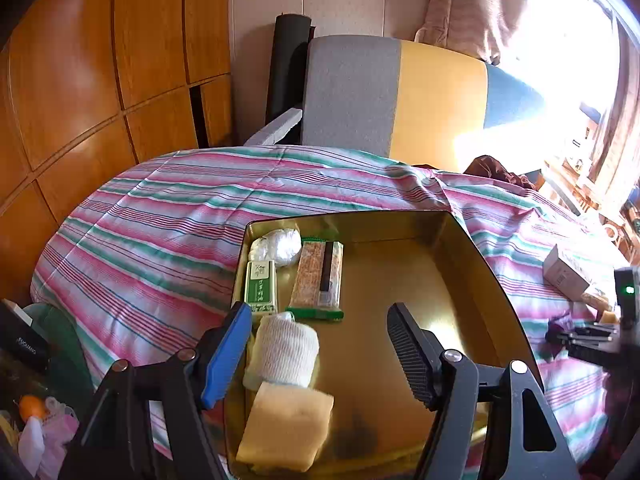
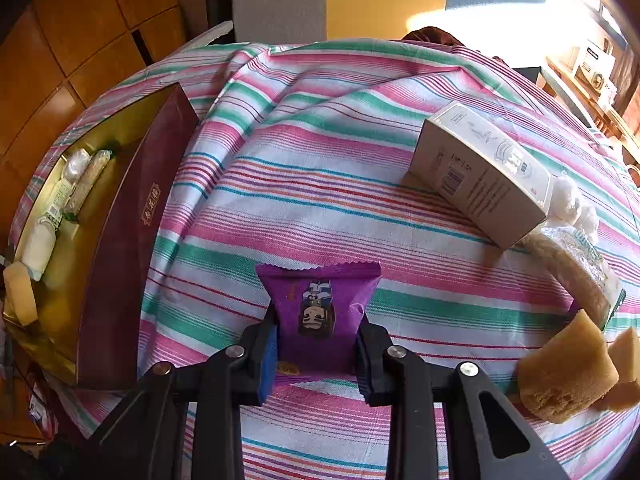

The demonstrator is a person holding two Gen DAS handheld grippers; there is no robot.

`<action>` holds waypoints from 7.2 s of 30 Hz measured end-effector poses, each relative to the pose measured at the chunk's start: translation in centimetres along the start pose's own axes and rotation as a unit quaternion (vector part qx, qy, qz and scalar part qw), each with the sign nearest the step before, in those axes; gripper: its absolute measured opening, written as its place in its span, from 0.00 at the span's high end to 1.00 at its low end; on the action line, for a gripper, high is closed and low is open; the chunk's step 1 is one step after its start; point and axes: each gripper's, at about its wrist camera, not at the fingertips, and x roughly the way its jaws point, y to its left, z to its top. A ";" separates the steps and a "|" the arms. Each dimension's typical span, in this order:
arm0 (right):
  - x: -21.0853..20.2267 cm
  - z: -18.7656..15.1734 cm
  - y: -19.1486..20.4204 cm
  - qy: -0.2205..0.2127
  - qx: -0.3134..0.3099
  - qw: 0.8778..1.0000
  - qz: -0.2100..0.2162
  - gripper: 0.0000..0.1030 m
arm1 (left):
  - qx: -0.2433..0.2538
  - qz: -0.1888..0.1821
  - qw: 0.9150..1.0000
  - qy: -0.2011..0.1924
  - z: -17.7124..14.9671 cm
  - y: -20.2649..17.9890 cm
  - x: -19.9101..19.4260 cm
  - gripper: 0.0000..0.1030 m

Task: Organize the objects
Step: 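Lower the cracker packet into the gold tray and open the left tool, then lower the purple snack packet into the tray beside the crackers and open the right tool, then move both tools back to the items left on the cloth, then grasp the white printed box with the left tool while the right tool approaches a yellow sponge, then grasp the yellow sponge with the right tool and lift it, then lower the white box into the gold tray and open the left tool while the right carries the sponge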

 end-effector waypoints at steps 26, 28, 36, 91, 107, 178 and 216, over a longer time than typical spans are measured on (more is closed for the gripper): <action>0.7 5.0 21.0 0.019 -0.115 0.986 0.115 0.70 | -0.090 0.020 0.996 0.013 -4.2 8.0 -1.9 0.31; 2.5 5.4 22.9 0.043 -0.121 0.985 0.119 0.70 | -0.094 0.022 0.995 0.015 -4.5 8.5 -1.8 0.31; 5.8 7.0 27.1 0.093 -0.089 0.973 0.191 0.55 | -0.108 0.024 0.993 0.028 -5.1 9.8 -1.2 0.29; -10.6 -3.7 -21.0 -0.182 0.365 0.910 -0.075 0.54 | 0.125 -0.124 0.983 0.053 -0.6 -13.4 -0.9 0.28; -11.2 -4.7 -22.2 -0.194 0.409 0.892 -0.001 0.49 | 0.112 -0.252 0.937 0.214 1.8 -32.6 9.5 0.21; -9.0 -6.8 -27.3 -0.070 0.427 0.885 -0.171 0.17 | 0.222 -0.249 0.924 0.185 -6.1 -31.2 7.5 0.49; -9.1 -6.2 -26.3 -0.091 0.402 0.883 -0.227 0.30 | 0.036 -0.134 0.982 0.125 -1.5 -7.9 2.7 0.50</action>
